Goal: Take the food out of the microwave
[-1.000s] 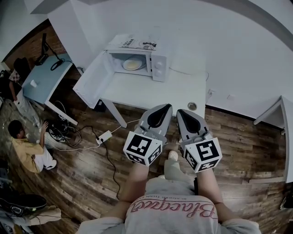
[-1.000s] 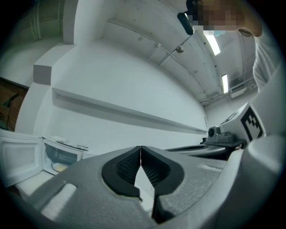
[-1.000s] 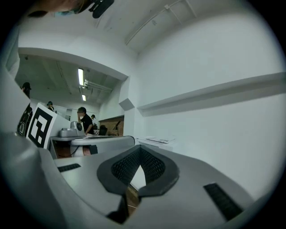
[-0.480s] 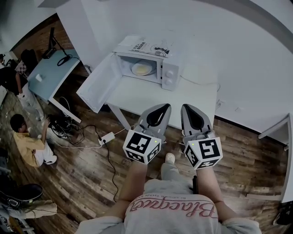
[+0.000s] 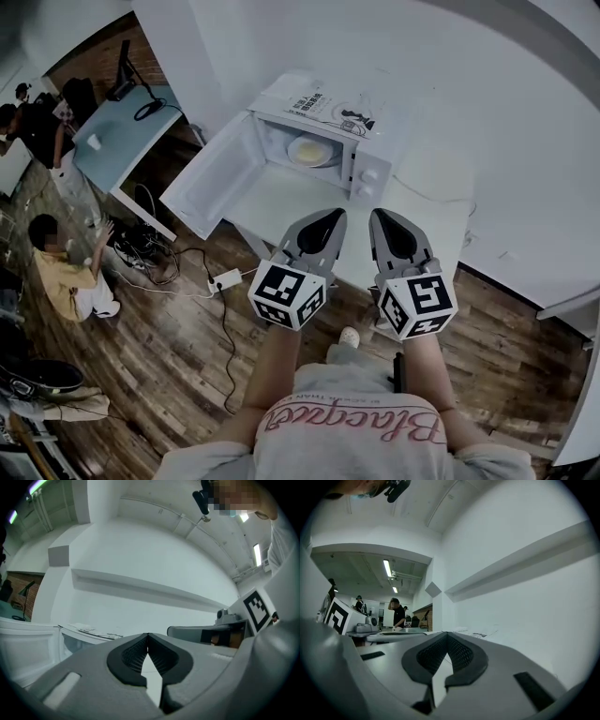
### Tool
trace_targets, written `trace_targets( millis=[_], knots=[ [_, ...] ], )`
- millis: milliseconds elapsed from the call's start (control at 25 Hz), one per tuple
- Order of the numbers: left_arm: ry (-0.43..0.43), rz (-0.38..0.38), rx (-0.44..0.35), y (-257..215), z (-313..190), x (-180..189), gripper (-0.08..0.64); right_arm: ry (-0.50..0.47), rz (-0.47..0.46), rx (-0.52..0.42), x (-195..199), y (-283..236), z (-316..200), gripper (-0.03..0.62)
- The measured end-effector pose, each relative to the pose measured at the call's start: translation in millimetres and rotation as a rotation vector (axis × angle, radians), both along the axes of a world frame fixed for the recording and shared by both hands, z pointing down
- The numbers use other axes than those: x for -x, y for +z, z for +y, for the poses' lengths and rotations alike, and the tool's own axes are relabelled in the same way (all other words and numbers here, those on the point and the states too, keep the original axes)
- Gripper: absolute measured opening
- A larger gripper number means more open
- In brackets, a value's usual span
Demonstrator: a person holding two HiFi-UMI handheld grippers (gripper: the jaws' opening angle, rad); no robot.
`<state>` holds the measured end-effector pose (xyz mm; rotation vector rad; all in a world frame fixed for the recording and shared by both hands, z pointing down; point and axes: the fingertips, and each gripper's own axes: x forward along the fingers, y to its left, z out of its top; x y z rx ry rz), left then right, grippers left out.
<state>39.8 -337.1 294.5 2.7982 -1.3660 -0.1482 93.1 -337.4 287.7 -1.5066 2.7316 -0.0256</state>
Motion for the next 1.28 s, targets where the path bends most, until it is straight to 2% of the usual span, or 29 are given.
trace_targets(
  millis=[360,640,880,1120,1200,1280],
  knots=[
    [-0.125,0.000,0.034,8.7,-80.8,9.2,0.008,-0.139,0.035,0.048,11.0,13.9,-75.4,0.009],
    [-0.189,-0.019,0.083,35.5,-105.2,18.4,0.008,-0.212,0.042,0.103,24.2,45.3,-103.4,0.009],
    [-0.272,0.029,0.066,40.3,-116.2,46.6,0.008,-0.238,0.063,0.124,43.7,65.0,-115.0,0.009],
    [-0.259,0.050,0.137,65.3,-145.3,64.5,0.009,-0.221,0.068,0.166,57.4,84.1,-138.4,0.009],
    [-0.246,0.056,0.171,77.4,-160.7,70.2,0.103,-0.212,0.075,0.176,63.6,89.9,-148.7,0.009],
    [-0.246,0.064,0.203,90.9,-175.7,78.9,0.252,-0.208,0.090,0.182,72.0,95.1,-157.7,0.009]
  ],
)
